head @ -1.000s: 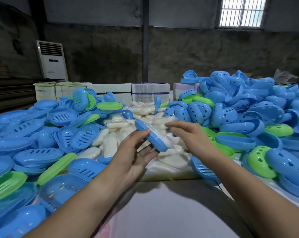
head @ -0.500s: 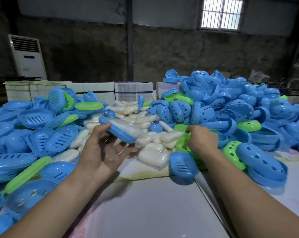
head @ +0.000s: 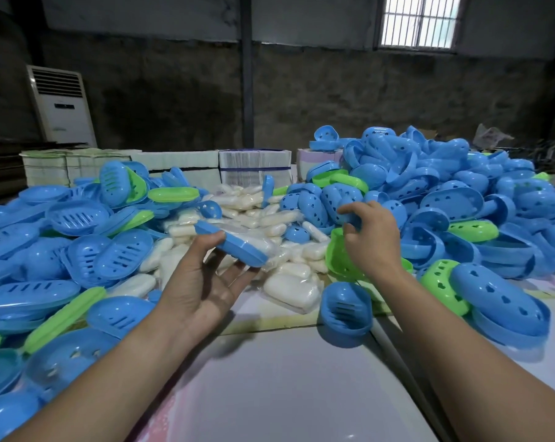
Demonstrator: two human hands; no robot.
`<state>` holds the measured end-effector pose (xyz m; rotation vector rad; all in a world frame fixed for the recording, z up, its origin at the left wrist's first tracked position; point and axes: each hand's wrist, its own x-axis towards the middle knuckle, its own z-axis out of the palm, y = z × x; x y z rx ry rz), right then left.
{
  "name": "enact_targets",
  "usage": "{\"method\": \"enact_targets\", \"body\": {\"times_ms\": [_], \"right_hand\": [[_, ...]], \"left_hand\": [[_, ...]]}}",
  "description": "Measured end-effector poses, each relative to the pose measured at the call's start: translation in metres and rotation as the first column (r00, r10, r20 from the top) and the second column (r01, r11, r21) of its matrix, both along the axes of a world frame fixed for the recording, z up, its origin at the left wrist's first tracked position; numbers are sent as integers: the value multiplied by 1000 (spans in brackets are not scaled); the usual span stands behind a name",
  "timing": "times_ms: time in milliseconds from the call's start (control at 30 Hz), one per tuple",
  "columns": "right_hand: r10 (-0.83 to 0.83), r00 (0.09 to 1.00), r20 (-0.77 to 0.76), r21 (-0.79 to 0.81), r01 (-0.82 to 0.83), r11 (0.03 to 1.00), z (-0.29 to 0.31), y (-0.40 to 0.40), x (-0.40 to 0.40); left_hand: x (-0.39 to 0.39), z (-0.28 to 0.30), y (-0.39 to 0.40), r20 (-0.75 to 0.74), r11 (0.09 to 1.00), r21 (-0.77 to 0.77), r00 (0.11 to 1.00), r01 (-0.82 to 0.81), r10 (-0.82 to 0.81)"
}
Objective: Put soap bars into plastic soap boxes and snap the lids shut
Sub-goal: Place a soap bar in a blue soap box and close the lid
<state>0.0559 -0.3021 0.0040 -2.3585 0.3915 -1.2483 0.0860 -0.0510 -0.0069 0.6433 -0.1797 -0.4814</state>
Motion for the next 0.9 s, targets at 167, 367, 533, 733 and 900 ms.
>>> {"method": "enact_targets", "body": {"times_ms": [167, 367, 533, 733, 900], "right_hand": [[184, 950, 254, 212, -241, 947, 13, 21, -12], [366, 799, 476, 559, -597, 575, 26, 49, -26], [426, 527, 735, 657, -709, -257, 17, 86, -20], [586, 553, 592, 759, -627, -175, 9, 85, -16], [732, 600, 323, 787, -599, 144, 2, 86, -16]], "left_hand": [[1, -1, -1, 9, 999, -48, 1000, 2, -2], [1, 3, 2, -20, 989, -146, 999, 31, -35], [-1, 4, 0, -3, 989, -144, 999, 39, -39], [1, 1, 1, 25, 988, -144, 999, 47, -44], [4, -5, -2, 74, 995, -95, 997, 40, -33]]}}
